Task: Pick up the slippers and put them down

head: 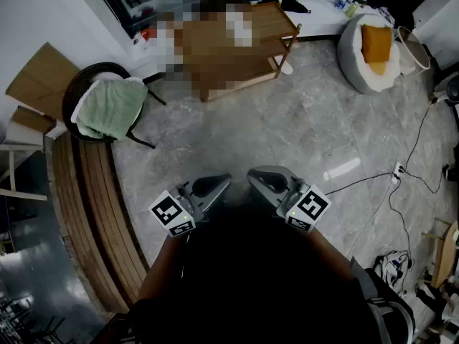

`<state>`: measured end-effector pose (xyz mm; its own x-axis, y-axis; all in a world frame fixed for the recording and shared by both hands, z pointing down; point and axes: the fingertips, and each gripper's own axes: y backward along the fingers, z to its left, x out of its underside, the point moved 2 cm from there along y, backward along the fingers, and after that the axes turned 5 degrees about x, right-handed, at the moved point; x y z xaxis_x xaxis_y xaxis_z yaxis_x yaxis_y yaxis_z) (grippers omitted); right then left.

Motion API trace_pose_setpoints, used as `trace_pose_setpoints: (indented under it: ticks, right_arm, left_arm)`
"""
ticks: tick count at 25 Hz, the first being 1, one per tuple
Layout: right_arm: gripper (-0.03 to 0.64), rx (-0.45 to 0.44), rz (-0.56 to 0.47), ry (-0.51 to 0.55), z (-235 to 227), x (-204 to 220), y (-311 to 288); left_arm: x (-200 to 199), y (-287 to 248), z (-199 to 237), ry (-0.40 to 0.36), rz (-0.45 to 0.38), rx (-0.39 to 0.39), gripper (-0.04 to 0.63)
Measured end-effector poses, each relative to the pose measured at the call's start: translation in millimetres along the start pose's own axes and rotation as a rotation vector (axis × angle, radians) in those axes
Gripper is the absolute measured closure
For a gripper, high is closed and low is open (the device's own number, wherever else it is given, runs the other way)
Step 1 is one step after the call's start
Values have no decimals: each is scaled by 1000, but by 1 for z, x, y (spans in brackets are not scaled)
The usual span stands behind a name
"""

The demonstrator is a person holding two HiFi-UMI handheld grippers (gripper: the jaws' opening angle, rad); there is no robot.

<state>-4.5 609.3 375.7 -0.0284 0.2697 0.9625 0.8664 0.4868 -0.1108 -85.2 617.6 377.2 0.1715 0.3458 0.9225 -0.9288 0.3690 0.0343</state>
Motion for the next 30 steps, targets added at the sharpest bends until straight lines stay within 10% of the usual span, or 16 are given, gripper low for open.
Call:
trace_pose_setpoints:
  ticks: [9, 18, 30]
  right_arm:
    - [588, 93, -22, 78, -22, -8, -7]
    - [588, 346, -6, 62, -105, 6, 36]
    - [588, 393, -51, 142, -154, -18, 70]
  left_arm:
    - [4, 4, 30, -102, 39, -149, 585]
    - [2, 51, 100, -117, 27, -479, 584]
    - [-18, 17, 107, -201, 33, -487, 584]
